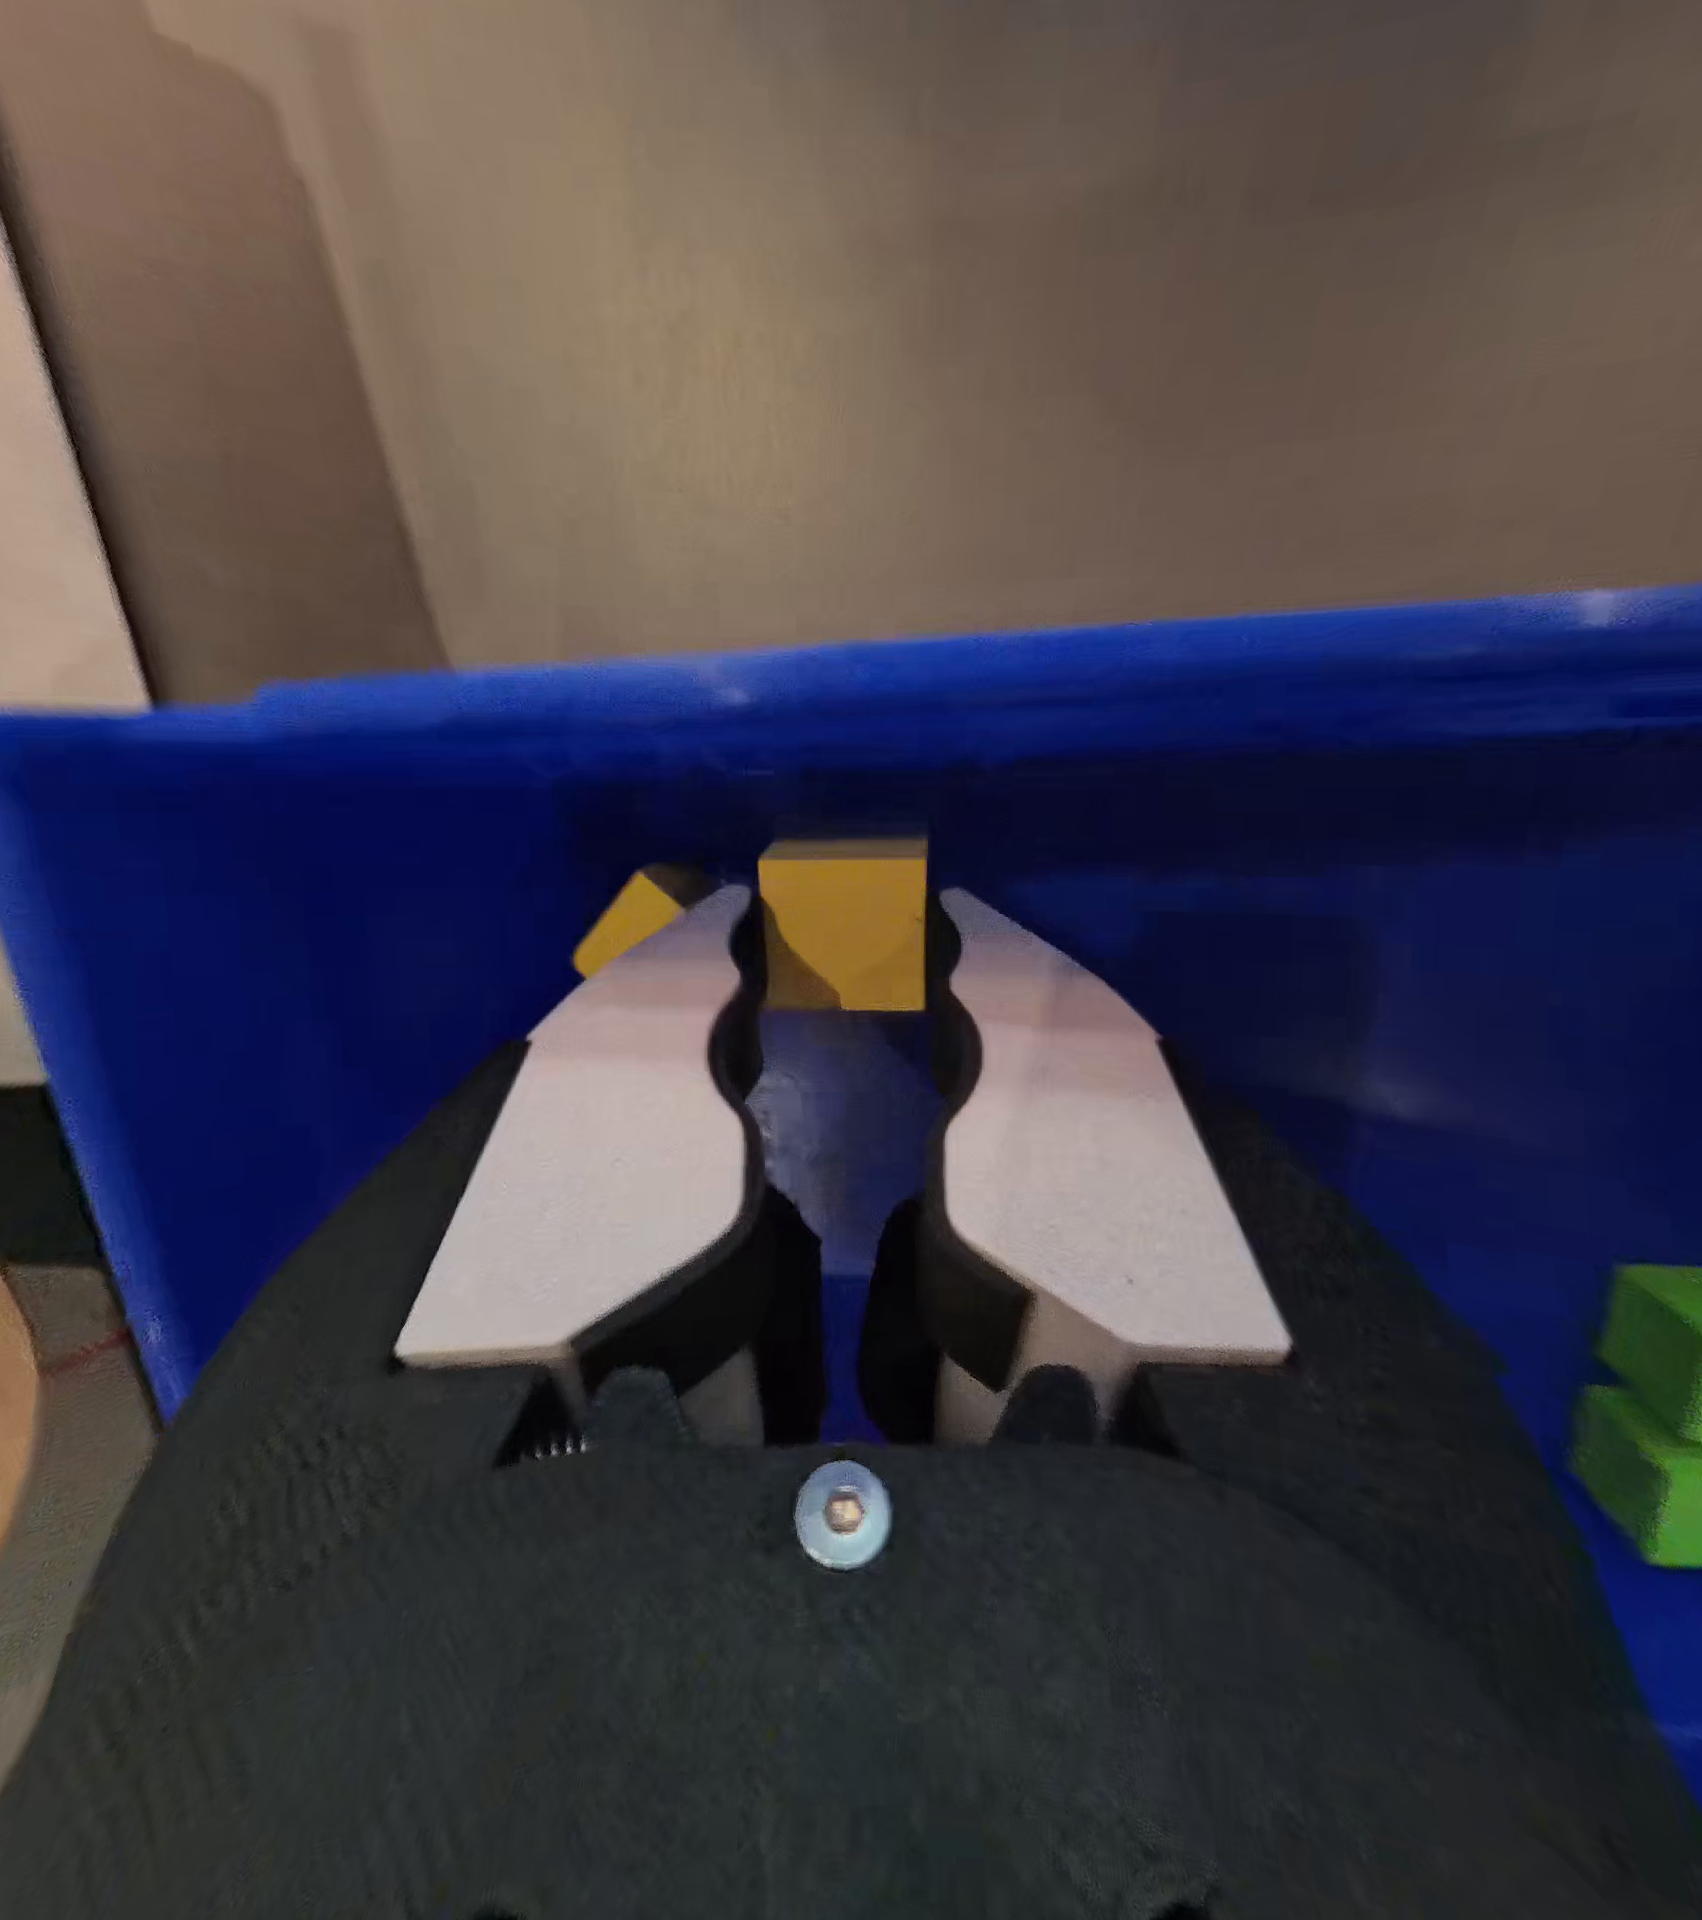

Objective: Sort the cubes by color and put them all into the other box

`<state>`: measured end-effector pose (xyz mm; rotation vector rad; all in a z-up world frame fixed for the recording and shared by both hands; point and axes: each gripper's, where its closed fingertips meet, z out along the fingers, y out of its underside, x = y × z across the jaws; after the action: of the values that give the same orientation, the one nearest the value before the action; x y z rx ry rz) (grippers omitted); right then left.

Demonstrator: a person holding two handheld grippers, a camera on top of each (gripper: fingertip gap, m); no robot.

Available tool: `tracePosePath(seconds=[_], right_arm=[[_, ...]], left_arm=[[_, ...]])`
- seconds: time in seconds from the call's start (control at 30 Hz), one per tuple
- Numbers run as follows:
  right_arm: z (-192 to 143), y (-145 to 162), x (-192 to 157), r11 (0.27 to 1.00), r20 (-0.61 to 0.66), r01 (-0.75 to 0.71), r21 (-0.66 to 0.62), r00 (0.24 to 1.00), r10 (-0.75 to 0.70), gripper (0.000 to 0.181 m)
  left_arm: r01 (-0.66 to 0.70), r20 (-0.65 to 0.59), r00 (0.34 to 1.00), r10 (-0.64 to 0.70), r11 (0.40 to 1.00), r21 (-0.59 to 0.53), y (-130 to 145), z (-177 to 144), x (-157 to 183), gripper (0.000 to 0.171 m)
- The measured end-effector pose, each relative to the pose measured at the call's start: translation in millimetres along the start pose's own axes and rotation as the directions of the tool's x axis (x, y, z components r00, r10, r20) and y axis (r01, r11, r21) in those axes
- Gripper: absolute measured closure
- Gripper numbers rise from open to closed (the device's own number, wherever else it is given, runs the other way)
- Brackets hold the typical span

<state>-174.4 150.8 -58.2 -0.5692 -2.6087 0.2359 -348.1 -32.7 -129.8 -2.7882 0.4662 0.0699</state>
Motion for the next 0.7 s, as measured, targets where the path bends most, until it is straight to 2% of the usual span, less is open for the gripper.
tracePosePath(seconds=[0.1, 0.17, 0.23, 0.3, 0.37, 0.43, 0.5, 0.57, 0.7], right_arm=[[-8, -43, -6, 0.978, -0.057, 0.064, 0.201, 0.997, -0.053, 0.141], [-18, -82, -15, 0.918, -0.128, 0.129, 0.376, 0.988, -0.086, 0.140], [-28, -118, -24, 0.840, -0.215, 0.190, 0.509, 0.973, -0.090, 0.137], [-39, -148, -31, 0.763, -0.290, 0.233, 0.603, 0.955, -0.062, 0.133], [-50, -170, -34, 0.706, -0.386, 0.290, 0.647, 0.922, -0.025, 0.134], [-65, -187, -37, 0.648, -0.467, 0.342, 0.681, 0.884, 0.023, 0.141], [-72, -199, -33, 0.641, -0.497, 0.340, 0.689, 0.864, 0.076, 0.140], [-75, -208, -33, 0.630, -0.467, 0.298, 0.717, 0.876, 0.117, 0.135], [-79, -218, -36, 0.616, -0.420, 0.255, 0.746, 0.898, 0.136, 0.137]], left_arm=[[0.110, -0.070, 0.992, -0.101, 0.983, 0.146, -10, -34, 26, 0.142], [0.209, -0.192, 0.969, -0.159, 0.937, 0.280, -26, -59, 53, 0.142], [0.349, -0.389, 0.901, -0.189, 0.850, 0.394, -46, -86, 85, 0.142], [0.498, -0.567, 0.802, -0.189, 0.735, 0.460, -64, -114, 109, 0.142], [0.644, -0.701, 0.686, -0.194, 0.609, 0.463, -76, -135, 122, 0.142], [0.786, -0.830, 0.529, -0.175, 0.469, 0.402, -85, -152, 130, 0.142], [0.869, -0.909, 0.400, -0.115, 0.363, 0.336, -91, -165, 136, 0.142], [0.887, -0.926, 0.371, -0.071, 0.321, 0.331, -96, -171, 145, 0.143], [0.884, -0.927, 0.374, -0.004, 0.304, 0.355, -108, -178, 166, 0.142]])
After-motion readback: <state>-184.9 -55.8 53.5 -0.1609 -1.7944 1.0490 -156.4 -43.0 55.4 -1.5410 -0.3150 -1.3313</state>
